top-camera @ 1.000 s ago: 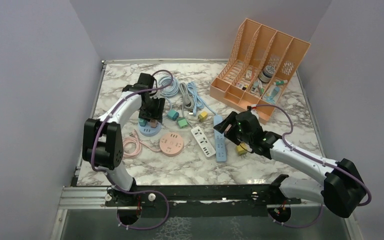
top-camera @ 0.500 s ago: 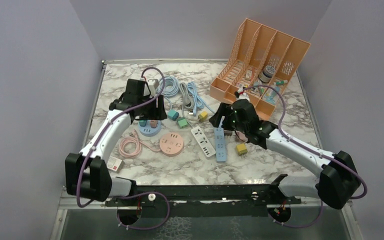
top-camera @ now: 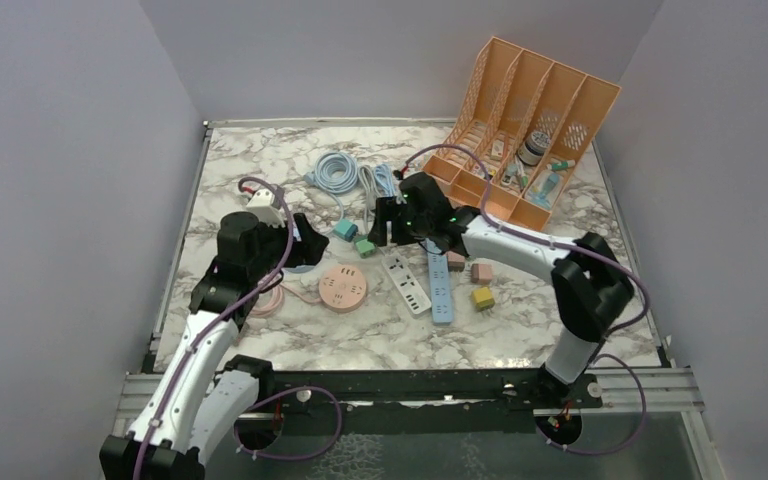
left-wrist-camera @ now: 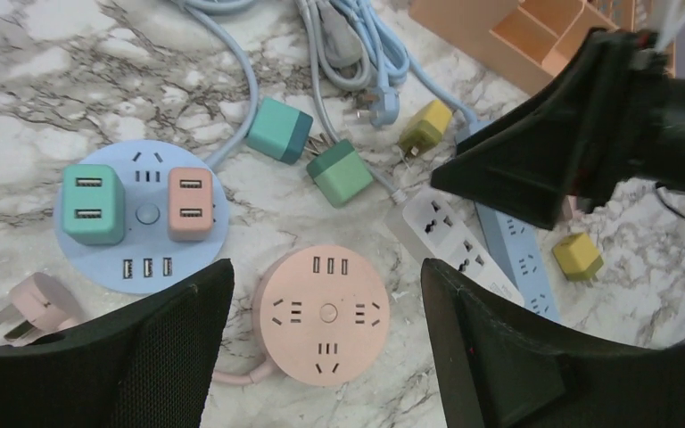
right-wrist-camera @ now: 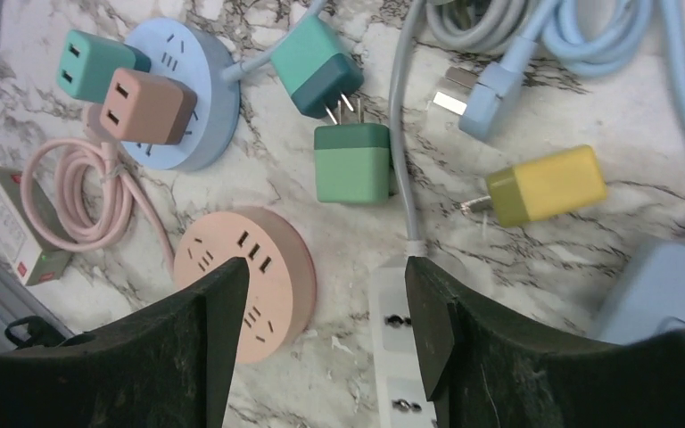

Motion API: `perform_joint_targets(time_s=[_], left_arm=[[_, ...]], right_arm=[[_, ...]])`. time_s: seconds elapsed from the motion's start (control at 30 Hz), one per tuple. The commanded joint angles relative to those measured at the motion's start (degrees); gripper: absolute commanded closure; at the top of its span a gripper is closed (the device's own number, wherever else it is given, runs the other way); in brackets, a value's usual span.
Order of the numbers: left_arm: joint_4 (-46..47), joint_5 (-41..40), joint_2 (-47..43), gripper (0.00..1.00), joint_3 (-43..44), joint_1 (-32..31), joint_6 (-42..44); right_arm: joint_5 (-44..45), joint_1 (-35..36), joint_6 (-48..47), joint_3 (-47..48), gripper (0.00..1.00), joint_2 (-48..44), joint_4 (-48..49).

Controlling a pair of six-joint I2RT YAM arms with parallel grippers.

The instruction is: Insert the plug

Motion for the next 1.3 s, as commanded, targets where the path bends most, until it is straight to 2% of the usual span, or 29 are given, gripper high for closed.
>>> perform_joint_targets(time_s=[0.0, 0.17, 0.37, 0.57, 0.77, 1.27], left_arm=[[3.8, -7.9, -6.5, 0.21, -2.2, -0.2, -3.2], [2.0, -11.5, -7.6, 0.21, -1.7, -0.6, -3.4], [1.5, -14.3, -9.1, 0.21, -1.6, -1.3, -3.5], [0.5, -15.4, -10.1, 0.21, -1.7, -1.3, -3.8], [0.4, -16.7, -10.3, 0.21, -1.7, -2.5, -3.7], [-1.1, -20.4, -11.6, 0.21, -1.6, -5.1, -3.2]], right_arm=[[6.8, 3.5, -1.7, 9.3, 0.33, 8.5, -6.0], [13.7, 5.0, -4.0, 17.5, 0.33, 15.7, -11.1], [11.6, 6.5, -9.0, 23.8, 0.33, 21.7, -15.4], [16.3, 7.4, -9.0, 29.3, 0.34, 26.8, -19.7], [21.2, 7.5, -9.1, 31.9, 0.40, 29.5, -20.9], [21.5, 7.6, -10.8, 36.1, 0.52, 33.8, -20.7]])
